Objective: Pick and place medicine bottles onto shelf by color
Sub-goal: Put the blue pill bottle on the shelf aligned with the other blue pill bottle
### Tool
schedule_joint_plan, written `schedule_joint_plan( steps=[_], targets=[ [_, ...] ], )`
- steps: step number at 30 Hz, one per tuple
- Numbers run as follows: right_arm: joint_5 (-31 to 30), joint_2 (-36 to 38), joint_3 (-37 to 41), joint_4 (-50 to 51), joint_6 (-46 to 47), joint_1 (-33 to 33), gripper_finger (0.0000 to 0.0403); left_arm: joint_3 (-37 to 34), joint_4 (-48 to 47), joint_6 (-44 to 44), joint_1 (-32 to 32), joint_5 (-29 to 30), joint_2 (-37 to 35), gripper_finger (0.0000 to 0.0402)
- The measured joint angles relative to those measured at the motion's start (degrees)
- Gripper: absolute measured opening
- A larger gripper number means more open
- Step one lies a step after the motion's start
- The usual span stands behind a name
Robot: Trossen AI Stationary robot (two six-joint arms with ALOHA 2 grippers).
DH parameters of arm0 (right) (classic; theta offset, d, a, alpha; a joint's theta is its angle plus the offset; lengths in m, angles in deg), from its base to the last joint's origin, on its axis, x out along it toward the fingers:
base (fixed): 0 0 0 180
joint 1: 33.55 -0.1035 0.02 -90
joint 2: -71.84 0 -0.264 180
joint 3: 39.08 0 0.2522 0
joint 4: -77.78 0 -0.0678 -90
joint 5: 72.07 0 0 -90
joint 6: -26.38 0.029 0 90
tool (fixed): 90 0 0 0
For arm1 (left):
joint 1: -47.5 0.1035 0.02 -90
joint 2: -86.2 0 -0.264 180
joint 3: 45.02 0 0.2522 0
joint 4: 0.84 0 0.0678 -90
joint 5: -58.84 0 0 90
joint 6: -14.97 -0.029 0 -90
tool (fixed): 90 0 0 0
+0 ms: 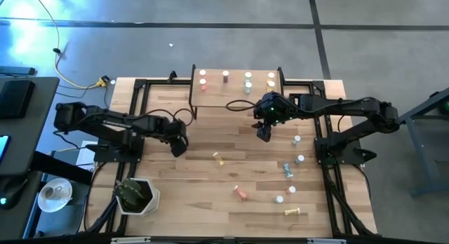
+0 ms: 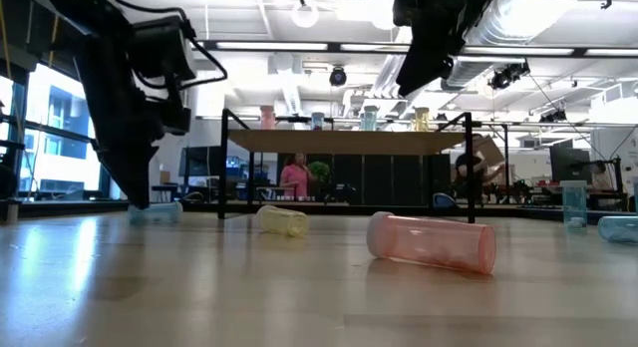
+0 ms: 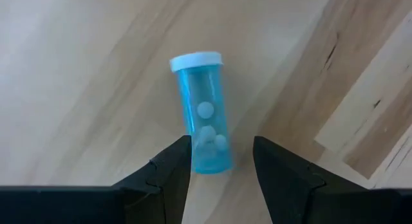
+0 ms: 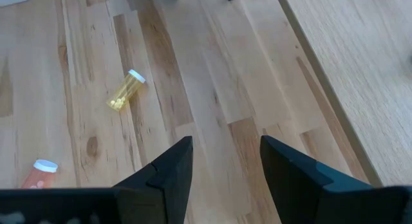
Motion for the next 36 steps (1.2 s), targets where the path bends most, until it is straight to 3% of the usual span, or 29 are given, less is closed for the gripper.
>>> schedule_joint_plan(
  steps=[14,25,36],
  targets=[
    [0.0,0.0,0.0,-0.02,0.0,0.0,0.0173,0.04,3.98,-0.62,0.0,-0.03,6.22,0.0154],
    [0.0,0.0,0.0,-0.02,0.0,0.0,0.0173,0.07,4.27,-1.77,-0.02,-0.75,6.22,0.0086],
    [1.01,0.0,-0.02,-1.67,0.19,0.0,0.0173,-0.05,8.33,-3.92,-0.8,-2.77,5.13,0.0095]
  ],
)
